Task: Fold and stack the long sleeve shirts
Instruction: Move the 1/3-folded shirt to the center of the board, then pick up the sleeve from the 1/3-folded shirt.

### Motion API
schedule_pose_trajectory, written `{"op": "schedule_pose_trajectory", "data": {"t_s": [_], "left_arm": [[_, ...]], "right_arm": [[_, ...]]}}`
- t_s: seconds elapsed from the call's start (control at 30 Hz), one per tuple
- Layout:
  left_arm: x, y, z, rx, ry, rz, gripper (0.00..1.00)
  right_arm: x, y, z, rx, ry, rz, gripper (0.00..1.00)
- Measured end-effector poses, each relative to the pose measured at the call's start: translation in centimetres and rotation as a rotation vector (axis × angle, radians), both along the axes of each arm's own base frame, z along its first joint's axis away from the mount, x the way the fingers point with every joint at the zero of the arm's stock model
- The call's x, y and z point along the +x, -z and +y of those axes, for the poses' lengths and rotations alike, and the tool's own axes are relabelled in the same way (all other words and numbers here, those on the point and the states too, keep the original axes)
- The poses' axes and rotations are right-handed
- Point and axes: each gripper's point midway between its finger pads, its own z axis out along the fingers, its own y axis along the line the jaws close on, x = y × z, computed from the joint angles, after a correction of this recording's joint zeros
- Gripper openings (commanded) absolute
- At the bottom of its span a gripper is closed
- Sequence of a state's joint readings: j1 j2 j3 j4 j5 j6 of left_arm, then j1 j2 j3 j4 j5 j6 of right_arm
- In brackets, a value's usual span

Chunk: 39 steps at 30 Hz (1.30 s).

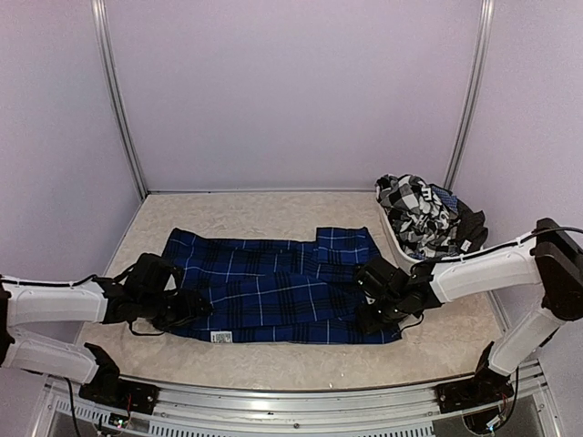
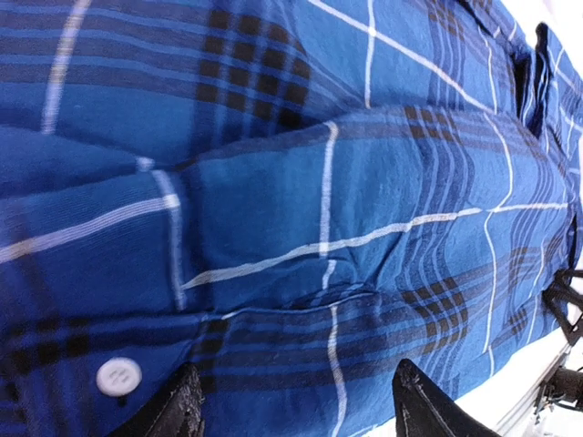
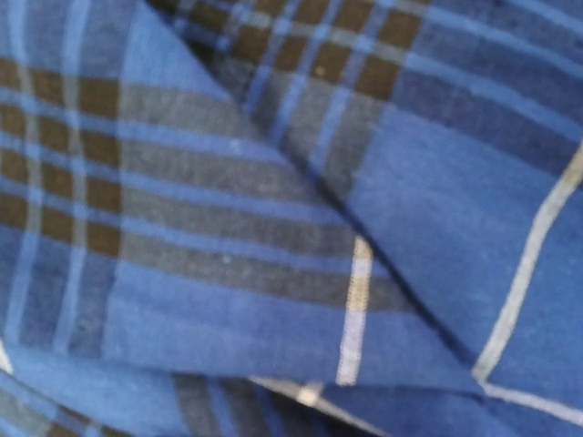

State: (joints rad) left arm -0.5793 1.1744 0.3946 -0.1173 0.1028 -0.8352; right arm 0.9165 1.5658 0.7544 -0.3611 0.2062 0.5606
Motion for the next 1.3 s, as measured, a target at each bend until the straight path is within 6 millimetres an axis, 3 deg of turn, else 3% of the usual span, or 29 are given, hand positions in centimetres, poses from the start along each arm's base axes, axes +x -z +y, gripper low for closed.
{"op": "schedule_pose_trajectory", "data": {"t_s": [0.2, 0.37, 0.47, 0.6, 0.73, 0.93, 1.3], "left_arm": [[-0.1, -2.6, 0.7, -0.009, -0.030, -0.068, 0.95], [2.8, -6.8, 0.5, -0.007, -0.044, -0.186, 0.99], [4.9, -8.9, 0.6, -0.020, -0.059, -0.242, 0.99], [7.0, -9.8, 1.4, -0.030, -0.086, -0.270, 0.99], [8.3, -10.3, 2.3, -0.044, -0.110, -0.285, 0.99], [9.5, -11.7, 2.2, -0.062, -0.103, -0.328, 0.99], [9.7, -11.4, 1.7, -0.075, -0.061, -0.327, 0.99]], "right_arm": [[-2.8, -0.5, -1.5, -0.051, 0.015, 0.065, 0.56], [-2.7, -3.0, -1.6, -0.041, 0.010, 0.036, 0.63], [-0.8, -5.9, -0.4, -0.008, 0.006, -0.033, 0.65], [3.2, -10.0, 0.5, 0.037, 0.018, -0.141, 0.65], [7.8, -11.8, 0.3, 0.040, 0.031, -0.209, 0.65], [12.5, -10.2, 1.5, -0.018, -0.057, -0.209, 0.64], [15.1, -5.5, 5.7, -0.054, -0.309, -0.140, 0.63]]}}
